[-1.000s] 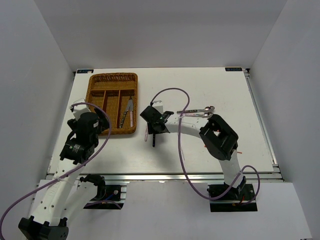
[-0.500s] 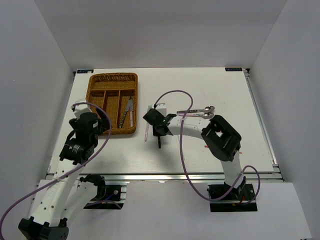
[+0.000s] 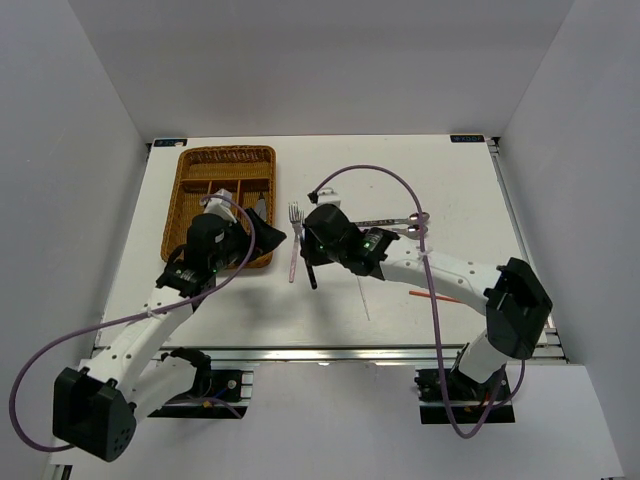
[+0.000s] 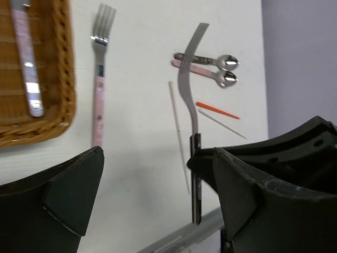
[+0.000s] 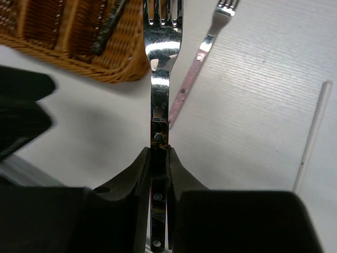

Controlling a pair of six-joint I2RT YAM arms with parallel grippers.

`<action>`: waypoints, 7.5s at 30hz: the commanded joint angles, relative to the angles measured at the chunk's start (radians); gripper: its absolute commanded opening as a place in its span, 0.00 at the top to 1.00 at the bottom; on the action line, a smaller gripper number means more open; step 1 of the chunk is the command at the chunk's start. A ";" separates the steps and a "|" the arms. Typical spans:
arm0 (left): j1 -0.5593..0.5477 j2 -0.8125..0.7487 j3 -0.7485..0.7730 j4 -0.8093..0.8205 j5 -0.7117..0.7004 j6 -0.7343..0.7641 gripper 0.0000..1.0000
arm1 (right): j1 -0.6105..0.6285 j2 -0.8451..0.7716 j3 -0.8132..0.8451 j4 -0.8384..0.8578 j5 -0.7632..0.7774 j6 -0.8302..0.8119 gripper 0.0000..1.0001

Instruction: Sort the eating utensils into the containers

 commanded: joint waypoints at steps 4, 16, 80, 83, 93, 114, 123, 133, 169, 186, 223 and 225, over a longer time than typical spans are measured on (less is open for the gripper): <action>-0.035 0.044 -0.038 0.207 0.134 -0.107 0.08 | 0.064 -0.041 0.012 0.049 -0.030 -0.028 1.00; -0.050 0.112 -0.053 0.223 0.113 -0.101 0.47 | 0.118 -0.016 0.069 0.069 -0.005 -0.030 1.00; 0.249 0.130 0.367 -0.393 -0.519 0.372 0.02 | -0.023 0.639 0.566 -0.232 0.194 0.091 0.43; 0.249 0.113 0.335 -0.382 -0.508 0.373 0.02 | -0.025 0.691 0.604 -0.262 0.205 0.096 0.43; 0.249 0.115 0.283 -0.345 -0.259 0.326 0.02 | -0.055 0.552 0.336 -0.157 0.124 0.130 1.00; -0.061 0.228 0.125 0.201 0.196 -0.030 0.10 | 0.014 -0.163 -0.081 0.132 -0.085 -0.018 1.00; -0.090 0.316 0.148 0.273 0.234 -0.072 0.72 | 0.043 -0.133 -0.023 0.126 -0.090 -0.038 1.00; 0.126 0.438 0.483 -0.297 -0.053 0.247 1.00 | -0.029 -0.283 -0.127 0.089 0.019 -0.053 0.11; 0.318 0.698 0.892 -0.492 -0.326 0.402 0.02 | -0.292 -0.395 -0.220 -0.078 -0.010 -0.186 0.11; 0.318 -0.106 0.156 -0.297 -0.450 0.355 0.02 | -0.292 -0.018 -0.200 -0.086 -0.119 -0.235 0.42; -0.080 0.023 0.065 0.193 0.219 0.046 0.02 | -0.276 -0.231 -0.273 0.351 -0.605 0.034 1.00; -0.099 0.043 0.069 0.210 0.217 0.042 0.02 | -0.273 -0.257 -0.284 0.380 -0.655 0.062 1.00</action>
